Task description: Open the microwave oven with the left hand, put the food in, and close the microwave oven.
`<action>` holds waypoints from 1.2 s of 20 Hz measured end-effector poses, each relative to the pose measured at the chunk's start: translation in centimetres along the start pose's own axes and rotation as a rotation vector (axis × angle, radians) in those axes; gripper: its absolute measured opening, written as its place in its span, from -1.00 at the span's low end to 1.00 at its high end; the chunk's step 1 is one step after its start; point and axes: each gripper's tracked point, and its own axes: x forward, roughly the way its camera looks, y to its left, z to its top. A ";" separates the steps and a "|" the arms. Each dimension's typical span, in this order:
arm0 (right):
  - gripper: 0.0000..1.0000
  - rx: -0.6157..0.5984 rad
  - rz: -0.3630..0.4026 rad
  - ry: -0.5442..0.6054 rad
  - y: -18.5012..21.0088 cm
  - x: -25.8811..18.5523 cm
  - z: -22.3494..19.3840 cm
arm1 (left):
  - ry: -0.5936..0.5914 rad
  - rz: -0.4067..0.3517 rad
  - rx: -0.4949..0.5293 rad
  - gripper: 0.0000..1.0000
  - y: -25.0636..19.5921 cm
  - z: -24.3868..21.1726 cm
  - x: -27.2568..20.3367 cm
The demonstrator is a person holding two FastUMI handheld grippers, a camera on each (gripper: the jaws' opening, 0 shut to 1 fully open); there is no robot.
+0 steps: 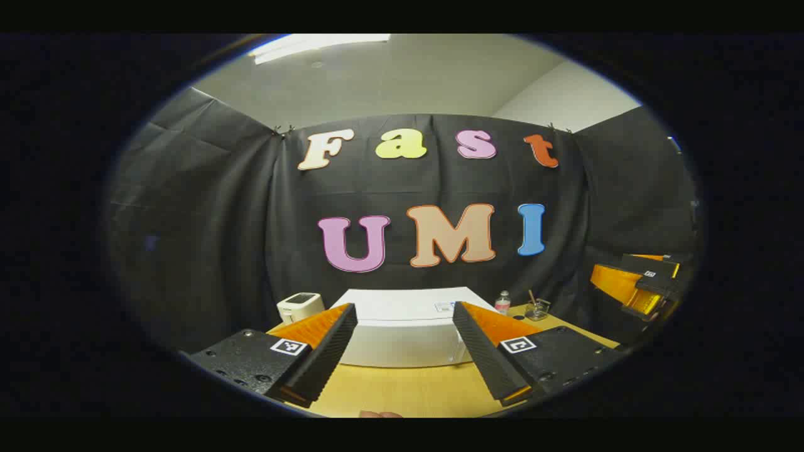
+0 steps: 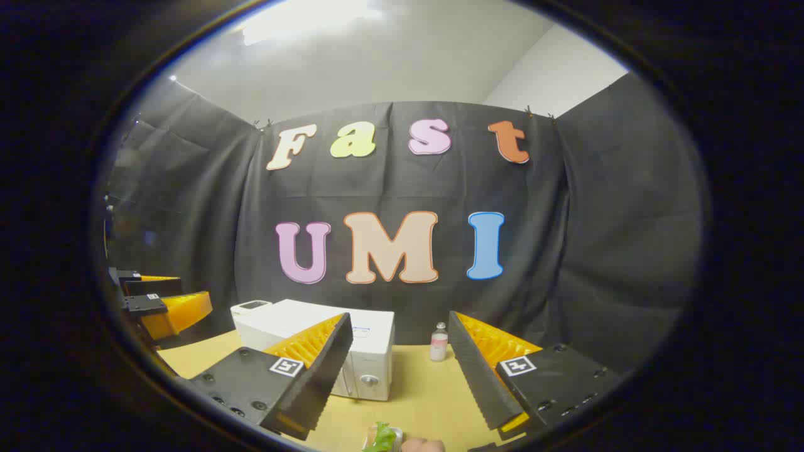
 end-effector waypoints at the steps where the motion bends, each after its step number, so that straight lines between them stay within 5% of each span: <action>1: 0.93 -0.002 0.003 -0.001 -0.1 0.2 0.2 | 0.002 0.000 0.001 0.92 -0.2 0.0 0.1; 24: 0.93 -0.010 0.025 0.000 -0.7 1.0 -0.6 | -0.002 -0.006 0.025 0.89 -1.6 -0.3 0.1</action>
